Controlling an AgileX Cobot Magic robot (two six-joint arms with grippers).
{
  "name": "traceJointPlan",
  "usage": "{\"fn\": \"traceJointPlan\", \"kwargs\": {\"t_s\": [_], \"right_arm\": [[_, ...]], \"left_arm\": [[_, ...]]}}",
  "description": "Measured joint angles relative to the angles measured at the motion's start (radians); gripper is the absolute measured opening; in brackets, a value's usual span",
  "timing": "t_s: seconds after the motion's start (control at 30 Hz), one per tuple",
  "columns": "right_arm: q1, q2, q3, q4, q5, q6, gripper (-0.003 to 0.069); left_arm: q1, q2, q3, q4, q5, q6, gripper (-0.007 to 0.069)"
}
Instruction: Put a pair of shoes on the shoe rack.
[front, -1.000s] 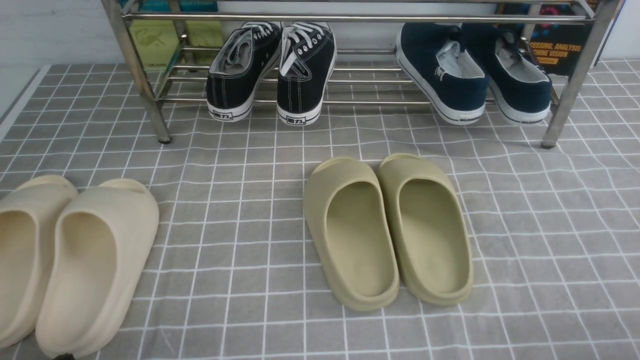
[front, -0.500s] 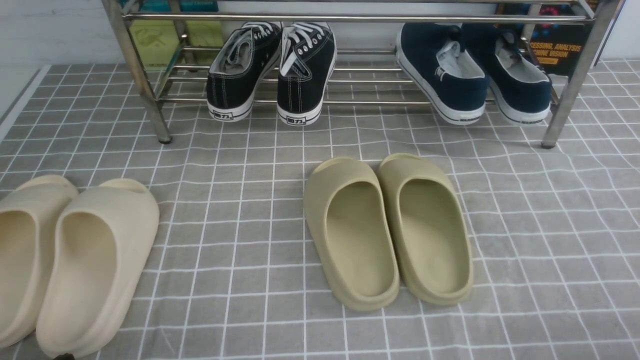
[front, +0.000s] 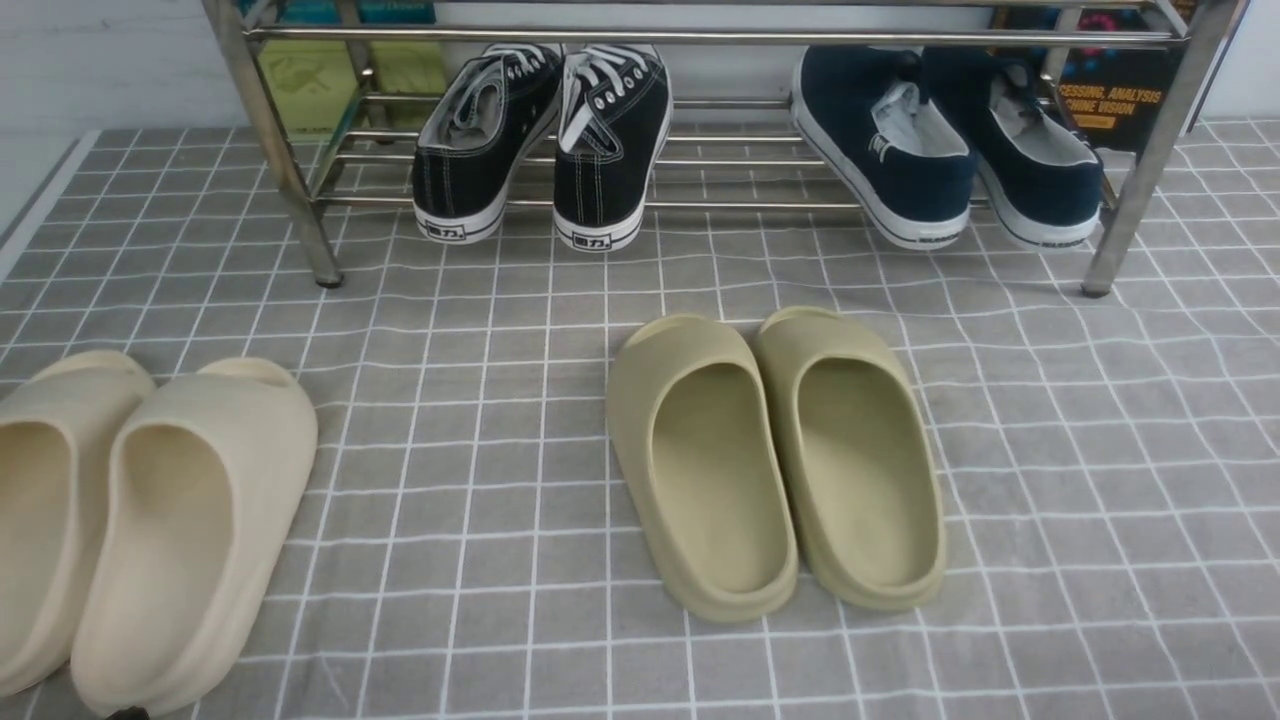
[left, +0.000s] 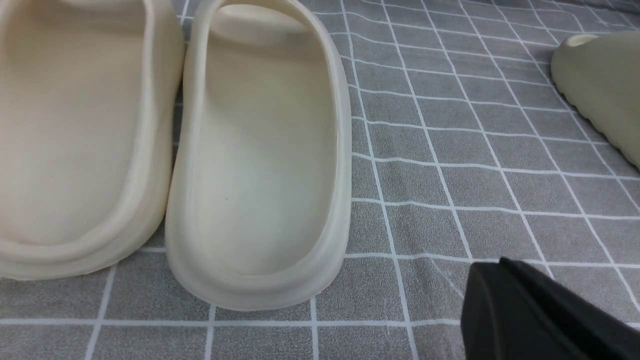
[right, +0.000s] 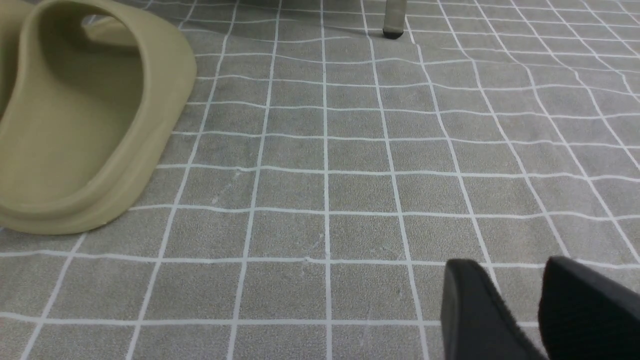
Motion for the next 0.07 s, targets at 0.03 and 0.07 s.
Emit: {"fn": "traceJointPlan", "kwargs": {"t_s": [0.03,0.07], "right_arm": [[0.000,0.000,0.000,0.000,0.000,0.000,0.0239],[0.000,0.000,0.000,0.000,0.000,0.000,0.0239]], "left_arm": [[0.000,0.000,0.000,0.000,0.000,0.000,-0.0013],[0.000,0.000,0.000,0.000,0.000,0.000,-0.0013]]}}
